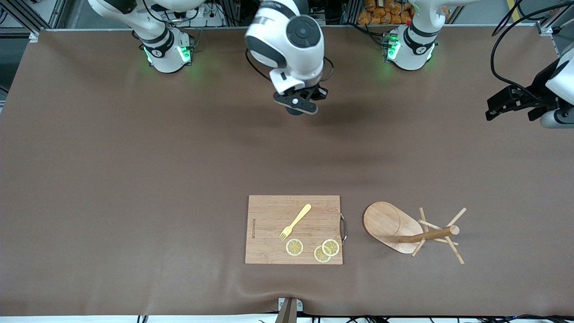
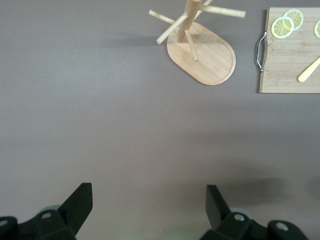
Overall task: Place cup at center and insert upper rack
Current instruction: 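Lift and carry the teal mug toward the table center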
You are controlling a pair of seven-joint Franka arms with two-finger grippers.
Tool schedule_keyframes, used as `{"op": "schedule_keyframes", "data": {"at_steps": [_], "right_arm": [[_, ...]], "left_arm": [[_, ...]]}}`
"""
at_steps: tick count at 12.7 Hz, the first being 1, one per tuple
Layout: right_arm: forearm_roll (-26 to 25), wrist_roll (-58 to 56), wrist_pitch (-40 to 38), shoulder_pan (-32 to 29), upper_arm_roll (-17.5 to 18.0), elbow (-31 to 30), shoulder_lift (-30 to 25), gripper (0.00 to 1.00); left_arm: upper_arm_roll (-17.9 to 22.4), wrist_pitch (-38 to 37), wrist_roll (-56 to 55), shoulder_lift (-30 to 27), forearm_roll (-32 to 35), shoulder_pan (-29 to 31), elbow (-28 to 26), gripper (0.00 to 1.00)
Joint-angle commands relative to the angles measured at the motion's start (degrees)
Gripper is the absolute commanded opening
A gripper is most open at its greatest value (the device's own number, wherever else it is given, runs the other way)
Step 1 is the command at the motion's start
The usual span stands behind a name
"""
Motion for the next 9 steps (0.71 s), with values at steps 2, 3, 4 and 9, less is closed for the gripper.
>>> {"op": "schedule_keyframes", "data": {"at_steps": [2, 3, 4, 9], "right_arm": [[-1.11, 3.12, 3.76, 10.45, -9.81, 3.33, 3.9, 0.0], [-1.03, 3.12, 3.76, 12.21, -11.49, 4.39, 5.13, 0.0], [-1.11, 3.12, 3.85, 12.75, -11.94, 4.92, 6.1, 0.0], [-1.2, 4.53, 8.77, 16.52, -15.71, 5.01, 9.18, 0.0]], "left_arm": [[-0.14, 1.48, 0.86, 1.34, -0.68, 0.25, 0.34, 1.0], [-0.14, 1.57, 0.86, 1.35, -0.68, 0.25, 0.26, 1.0], [-0.14, 1.57, 0.86, 1.35, -0.77, 0.25, 0.25, 1.0], [-0.49, 1.74, 0.77, 1.87, -0.68, -0.54, 0.96, 1.0]]}}
